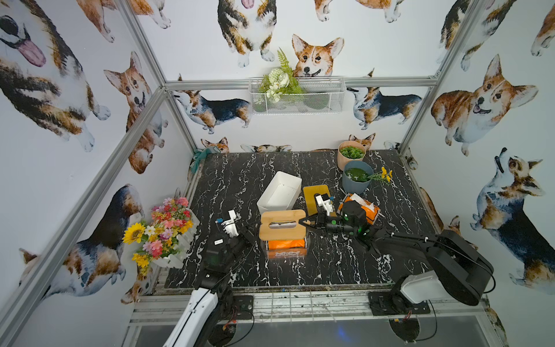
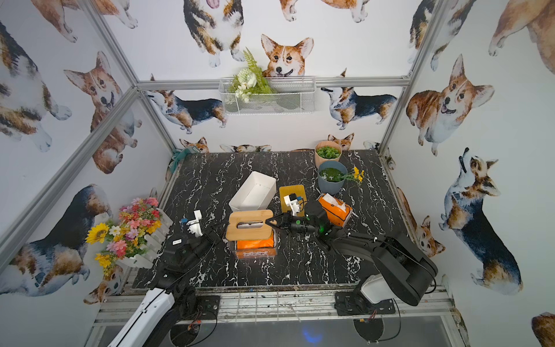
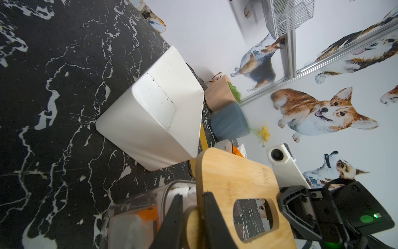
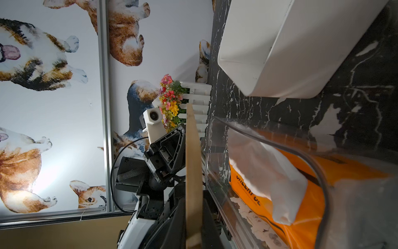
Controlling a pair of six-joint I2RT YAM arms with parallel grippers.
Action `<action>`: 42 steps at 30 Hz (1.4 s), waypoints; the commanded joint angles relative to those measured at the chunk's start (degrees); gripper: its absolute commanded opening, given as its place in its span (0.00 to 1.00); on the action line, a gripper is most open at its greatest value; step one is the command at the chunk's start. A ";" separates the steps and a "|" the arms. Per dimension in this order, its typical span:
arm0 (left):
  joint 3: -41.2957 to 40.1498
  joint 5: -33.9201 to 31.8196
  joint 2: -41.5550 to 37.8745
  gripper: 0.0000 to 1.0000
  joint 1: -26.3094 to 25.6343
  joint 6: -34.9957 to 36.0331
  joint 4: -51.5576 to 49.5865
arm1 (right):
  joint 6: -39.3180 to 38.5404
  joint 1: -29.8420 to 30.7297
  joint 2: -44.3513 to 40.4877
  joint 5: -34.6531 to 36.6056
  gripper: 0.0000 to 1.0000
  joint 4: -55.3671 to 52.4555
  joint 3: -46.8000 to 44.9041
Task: Put the tissue paper into the tissue box
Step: Close the box lid on the tissue box.
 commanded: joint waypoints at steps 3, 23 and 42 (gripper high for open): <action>6.67 5.56 7.38 0.56 -0.16 8.72 -9.97 | -0.77 0.25 -0.80 -4.49 0.00 6.16 -0.27; 19.62 3.90 18.20 1.00 3.06 16.15 -19.88 | -1.52 -5.99 -6.85 -7.41 0.00 1.44 -3.16; 20.53 6.38 18.84 1.00 3.95 15.59 -26.14 | 3.29 -0.86 4.68 -8.40 0.00 10.90 -1.02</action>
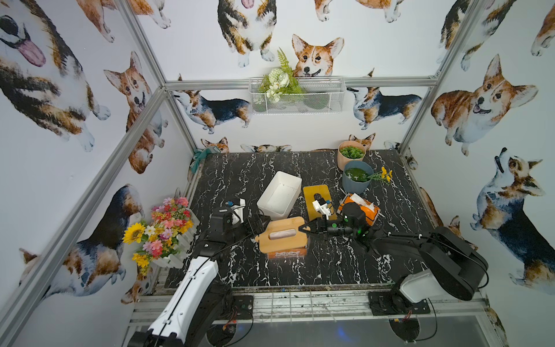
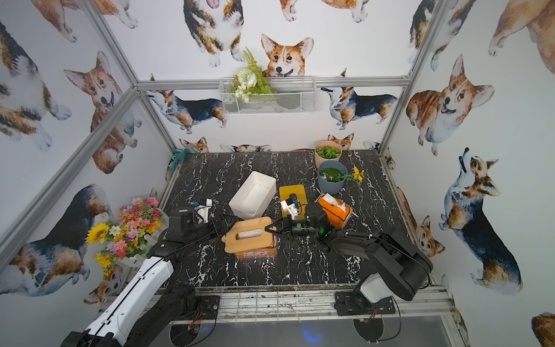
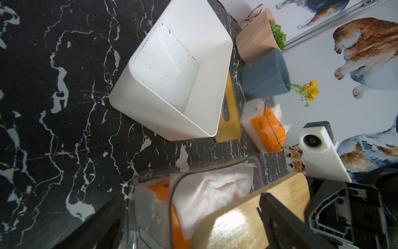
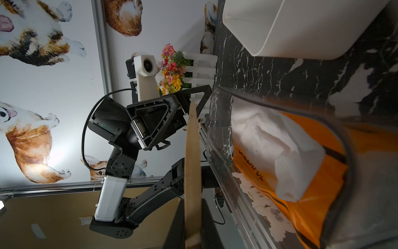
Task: Put the tissue paper into the tissue box
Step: Close the box lid on the tissue box.
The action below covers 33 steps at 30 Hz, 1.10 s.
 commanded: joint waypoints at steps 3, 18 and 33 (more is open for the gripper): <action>0.44 -0.15 -0.85 1.00 0.65 0.48 -2.83 | 0.68 0.23 1.56 1.15 0.00 6.35 0.32; -1.93 3.27 -1.14 1.00 0.77 -1.28 -0.03 | -1.51 -2.86 0.69 2.23 0.00 3.75 -3.94; -7.05 7.29 0.19 0.99 -0.13 -6.19 7.00 | 0.69 -2.61 3.92 1.09 0.00 9.17 -4.45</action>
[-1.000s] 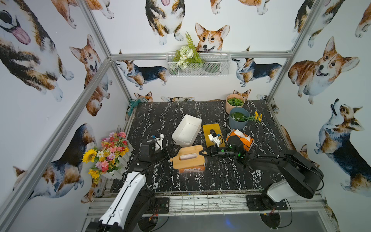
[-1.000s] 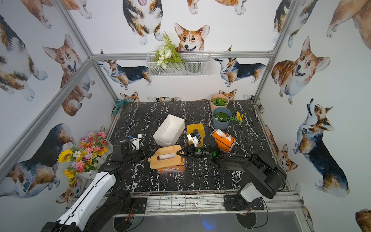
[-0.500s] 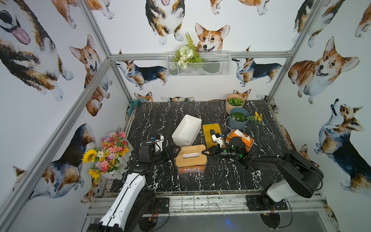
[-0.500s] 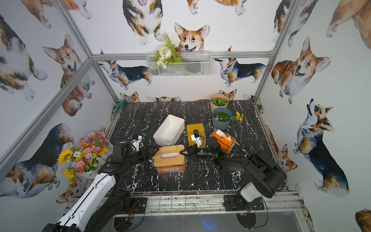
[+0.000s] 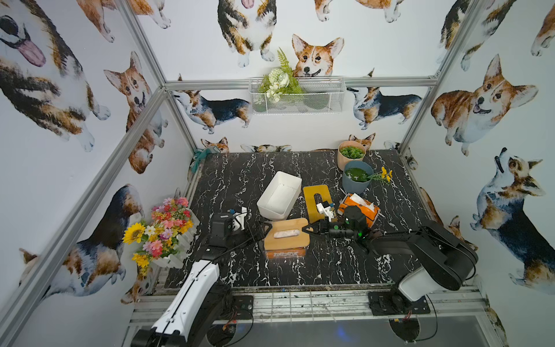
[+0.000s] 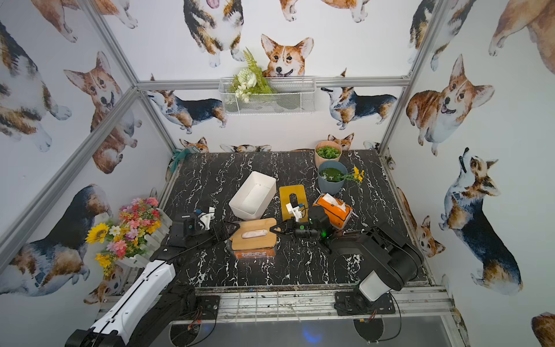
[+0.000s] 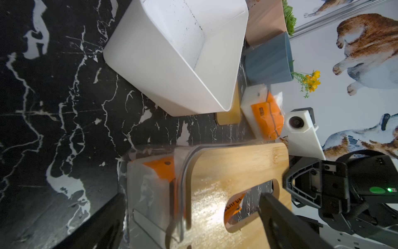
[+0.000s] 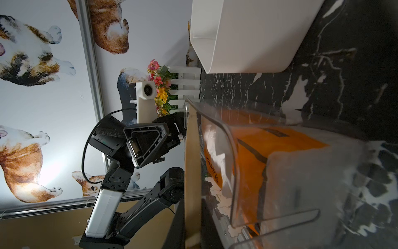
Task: Put the tissue paper into the tissue box
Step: Close the box lid on the tissue box.
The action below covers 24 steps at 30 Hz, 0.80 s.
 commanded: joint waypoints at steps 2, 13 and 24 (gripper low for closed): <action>-1.62 2.02 1.06 0.98 -1.82 -3.94 6.67 | 0.51 -1.08 -0.66 -0.14 0.00 3.47 -1.02; 0.70 -5.28 8.31 0.99 -17.14 -9.88 18.74 | -4.93 -5.90 -7.90 -0.57 0.00 -6.50 -2.03; 3.82 -6.50 9.54 1.00 -17.25 -5.44 14.76 | -6.01 -5.97 -13.62 -1.36 0.00 -10.45 -0.37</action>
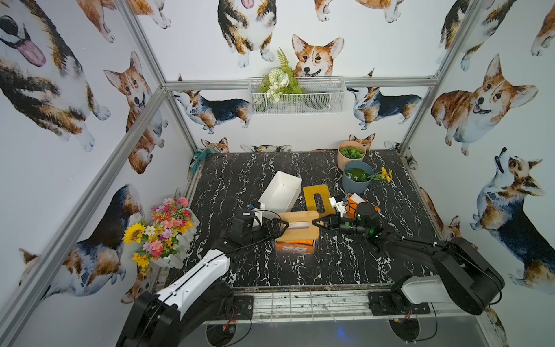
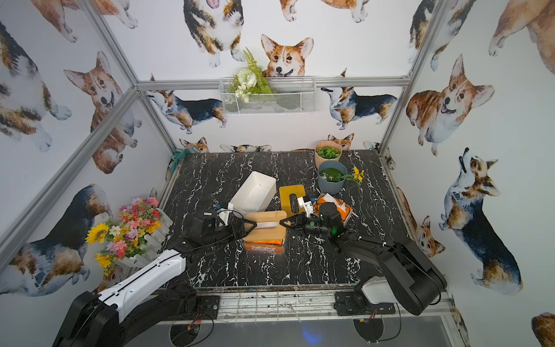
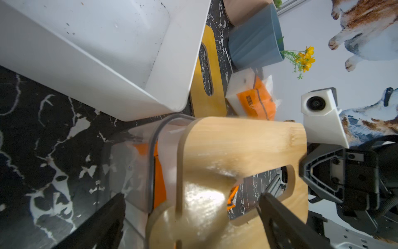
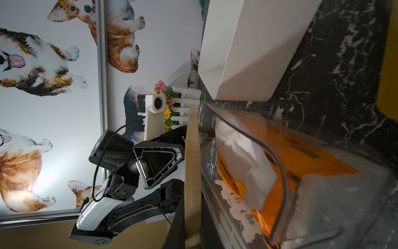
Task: Put the tissue paper into the tissue box
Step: Close the box lid on the tissue box.
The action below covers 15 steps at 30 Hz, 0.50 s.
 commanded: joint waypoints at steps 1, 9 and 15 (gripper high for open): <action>0.67 2.22 -0.40 1.00 -0.11 1.45 1.83 | -1.22 0.02 -1.58 -1.36 0.00 0.00 0.97; 1.65 0.94 -3.84 1.00 2.28 3.73 -2.22 | 1.36 0.02 -0.46 -1.21 0.00 3.11 0.11; 0.64 2.36 -5.20 1.00 5.61 5.14 -3.95 | 2.62 0.37 0.92 0.51 0.00 5.32 -1.00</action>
